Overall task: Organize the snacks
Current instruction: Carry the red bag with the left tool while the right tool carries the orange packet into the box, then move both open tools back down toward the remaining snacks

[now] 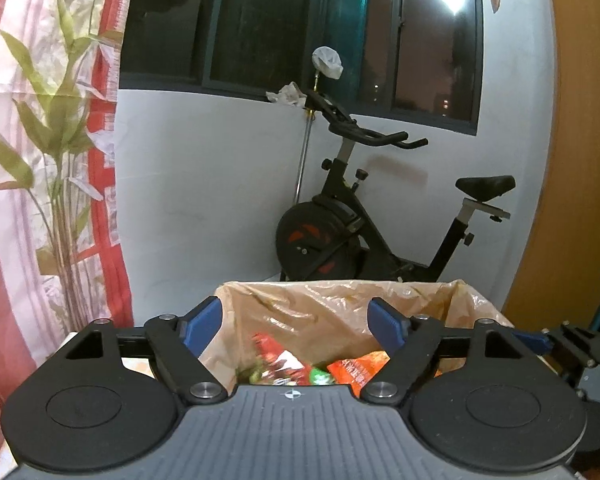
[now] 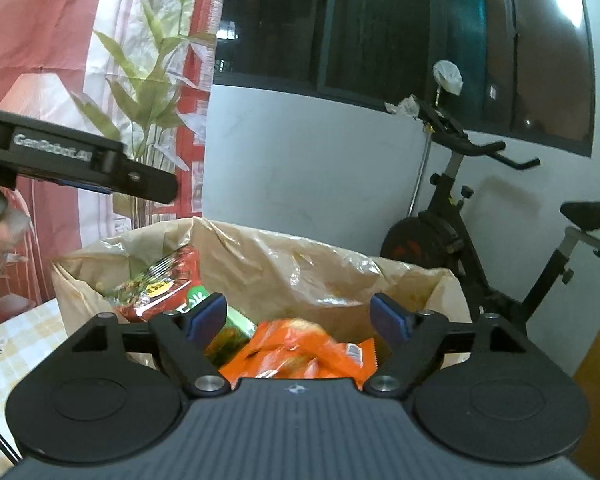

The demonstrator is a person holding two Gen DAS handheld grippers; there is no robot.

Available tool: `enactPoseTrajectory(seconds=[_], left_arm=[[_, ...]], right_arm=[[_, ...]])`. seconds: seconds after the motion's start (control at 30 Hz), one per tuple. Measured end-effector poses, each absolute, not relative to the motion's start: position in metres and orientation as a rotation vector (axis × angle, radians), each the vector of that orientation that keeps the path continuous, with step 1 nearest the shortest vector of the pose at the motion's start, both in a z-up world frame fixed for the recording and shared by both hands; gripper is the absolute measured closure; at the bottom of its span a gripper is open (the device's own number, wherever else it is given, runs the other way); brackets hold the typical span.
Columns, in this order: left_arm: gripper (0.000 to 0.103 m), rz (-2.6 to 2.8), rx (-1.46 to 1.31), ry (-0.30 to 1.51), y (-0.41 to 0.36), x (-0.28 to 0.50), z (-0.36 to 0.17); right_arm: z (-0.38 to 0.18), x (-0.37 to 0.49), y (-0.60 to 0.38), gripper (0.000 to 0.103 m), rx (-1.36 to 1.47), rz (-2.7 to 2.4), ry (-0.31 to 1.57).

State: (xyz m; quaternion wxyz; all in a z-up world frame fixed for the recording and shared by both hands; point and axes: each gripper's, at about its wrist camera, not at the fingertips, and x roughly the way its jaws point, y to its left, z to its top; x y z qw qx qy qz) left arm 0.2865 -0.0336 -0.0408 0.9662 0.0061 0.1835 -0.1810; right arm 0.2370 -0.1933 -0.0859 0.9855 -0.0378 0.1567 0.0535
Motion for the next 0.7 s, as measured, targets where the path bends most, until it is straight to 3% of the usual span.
enactPoseTrajectory(seconds=[0.7], left_arm=[[0.021,-0.346,-0.005,0.437,-0.001,0.220,-0.069]], right_arm=[[-0.093,0.165,-0.216,0.022,-0.003,0.056,0.301]])
